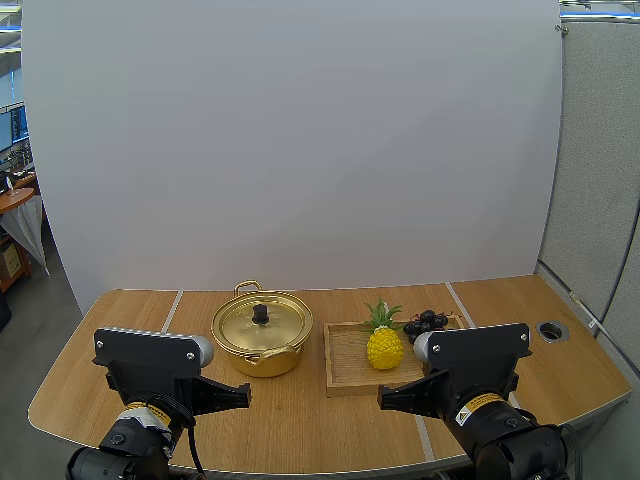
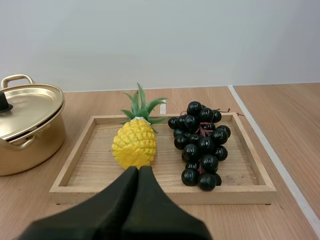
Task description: Open the pot, put the pineapple inside, and close it
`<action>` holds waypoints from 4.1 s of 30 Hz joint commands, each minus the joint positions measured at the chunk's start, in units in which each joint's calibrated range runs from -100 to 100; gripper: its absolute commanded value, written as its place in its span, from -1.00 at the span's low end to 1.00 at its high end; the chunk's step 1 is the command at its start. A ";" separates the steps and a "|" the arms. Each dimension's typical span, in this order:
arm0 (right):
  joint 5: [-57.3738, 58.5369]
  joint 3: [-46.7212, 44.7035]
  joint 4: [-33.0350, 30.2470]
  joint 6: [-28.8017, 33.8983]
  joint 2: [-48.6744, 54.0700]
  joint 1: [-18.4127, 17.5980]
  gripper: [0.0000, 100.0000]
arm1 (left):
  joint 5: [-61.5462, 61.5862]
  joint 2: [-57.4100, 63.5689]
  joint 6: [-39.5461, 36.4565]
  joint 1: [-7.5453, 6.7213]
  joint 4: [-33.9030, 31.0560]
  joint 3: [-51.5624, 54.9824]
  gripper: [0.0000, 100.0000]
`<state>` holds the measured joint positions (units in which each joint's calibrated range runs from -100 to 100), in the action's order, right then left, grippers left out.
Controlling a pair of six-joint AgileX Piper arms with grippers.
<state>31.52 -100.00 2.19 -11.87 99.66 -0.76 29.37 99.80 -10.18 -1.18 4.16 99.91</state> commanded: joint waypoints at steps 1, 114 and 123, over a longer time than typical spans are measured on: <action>-0.33 0.00 0.09 -0.40 0.34 0.19 -1.00 | -1.38 0.20 -0.49 0.08 -0.20 -3.14 -1.00; 29.23 39.59 0.93 -4.19 -26.74 0.19 1.00 | 36.77 -101.65 39.03 -2.85 11.50 -70.16 1.00; 29.23 39.59 0.93 -4.19 -26.74 0.19 1.00 | 35.89 -102.41 38.60 -2.85 11.41 -70.16 0.81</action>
<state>61.95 -60.86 3.22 -15.49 72.74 -0.76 66.36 -2.03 28.67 -3.78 16.08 30.21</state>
